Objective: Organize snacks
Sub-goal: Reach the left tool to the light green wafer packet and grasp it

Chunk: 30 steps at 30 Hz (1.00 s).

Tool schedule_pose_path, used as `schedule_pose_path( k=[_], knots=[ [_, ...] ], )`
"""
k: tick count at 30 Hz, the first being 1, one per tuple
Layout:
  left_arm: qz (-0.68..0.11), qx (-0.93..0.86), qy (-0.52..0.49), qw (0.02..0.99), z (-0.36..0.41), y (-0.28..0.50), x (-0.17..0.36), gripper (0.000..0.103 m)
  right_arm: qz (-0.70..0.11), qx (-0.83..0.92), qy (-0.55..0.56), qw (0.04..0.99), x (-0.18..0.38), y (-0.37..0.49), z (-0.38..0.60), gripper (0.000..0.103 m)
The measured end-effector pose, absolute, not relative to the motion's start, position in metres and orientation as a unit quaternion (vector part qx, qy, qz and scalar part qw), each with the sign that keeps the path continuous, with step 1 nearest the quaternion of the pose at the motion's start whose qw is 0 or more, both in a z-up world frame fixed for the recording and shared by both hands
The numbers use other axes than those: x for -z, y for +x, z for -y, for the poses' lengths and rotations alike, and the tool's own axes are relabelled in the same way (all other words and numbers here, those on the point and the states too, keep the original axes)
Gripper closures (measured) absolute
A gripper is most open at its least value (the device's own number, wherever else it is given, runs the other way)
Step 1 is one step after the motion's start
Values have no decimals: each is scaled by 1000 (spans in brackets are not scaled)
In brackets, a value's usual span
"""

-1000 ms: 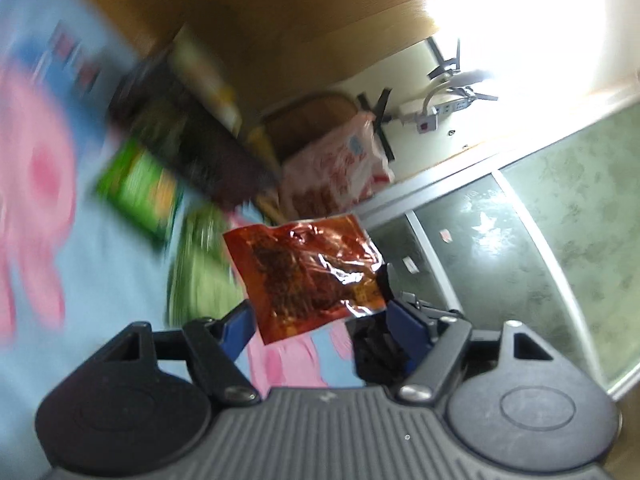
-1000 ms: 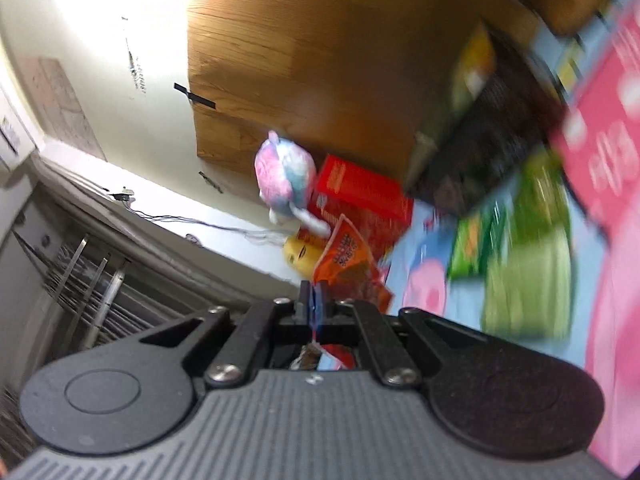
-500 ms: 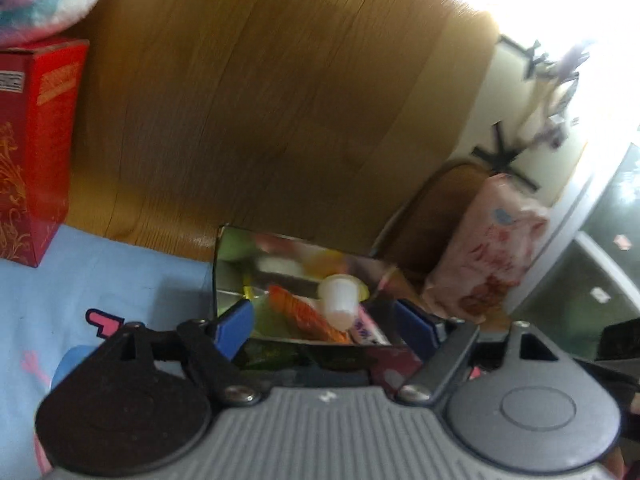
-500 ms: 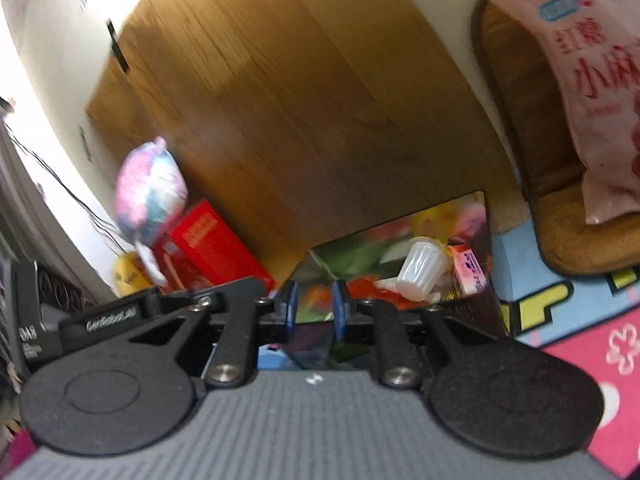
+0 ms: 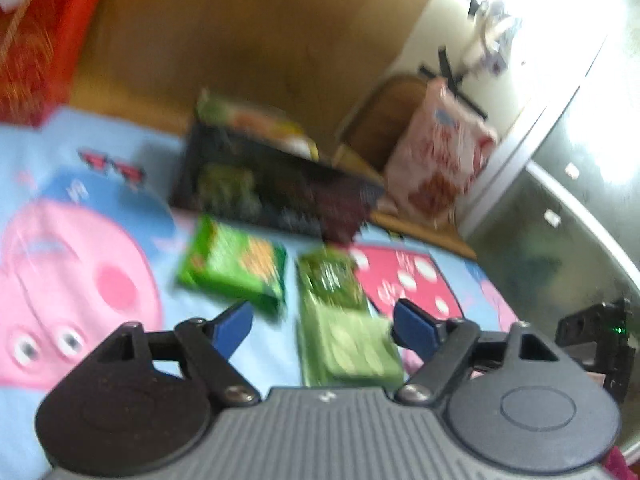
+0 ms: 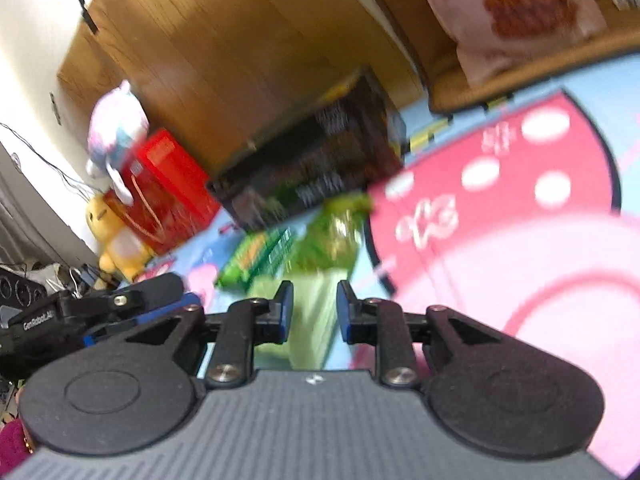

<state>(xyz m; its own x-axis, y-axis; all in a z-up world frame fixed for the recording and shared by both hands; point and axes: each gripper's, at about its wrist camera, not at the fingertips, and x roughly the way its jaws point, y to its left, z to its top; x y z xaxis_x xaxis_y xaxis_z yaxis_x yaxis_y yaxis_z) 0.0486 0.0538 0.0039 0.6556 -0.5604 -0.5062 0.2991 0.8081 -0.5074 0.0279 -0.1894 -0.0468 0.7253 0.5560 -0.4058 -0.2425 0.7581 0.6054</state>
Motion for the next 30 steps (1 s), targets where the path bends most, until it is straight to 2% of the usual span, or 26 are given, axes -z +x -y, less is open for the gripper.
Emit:
schedule_pose_path(
  k=[1, 2, 5, 12, 16, 18, 21, 23, 30],
  knots=[
    [-348, 245, -195, 884, -50, 52, 2, 30, -296, -229, 262, 890, 49, 26, 184, 76],
    [-365, 246, -198, 876, -47, 56, 10, 42, -294, -237, 257, 889, 51, 22, 182, 76],
    [-381, 258, -210, 863, -45, 50, 17, 60, -302, -257, 234, 887, 46, 10, 169, 77],
    [-395, 278, -198, 853, -56, -8, 17, 60, -307, -318, 165, 882, 46, -33, 163, 75],
    [-403, 297, -196, 843, -66, -43, 19, 56, -304, -335, 139, 881, 47, -57, 163, 61],
    [-399, 296, -201, 844, -74, -53, 17, 52, -300, -331, 125, 886, 44, -64, 162, 60],
    [-382, 285, -215, 852, -89, -61, 9, 45, -286, -328, 78, 897, 40, -77, 154, 45],
    [-371, 274, -214, 861, -95, -61, 4, 42, -276, -329, 50, 902, 41, -84, 147, 44],
    [-384, 272, -207, 858, -83, -49, 8, 42, -255, -309, -11, 916, 48, -87, 130, 44]
  ],
)
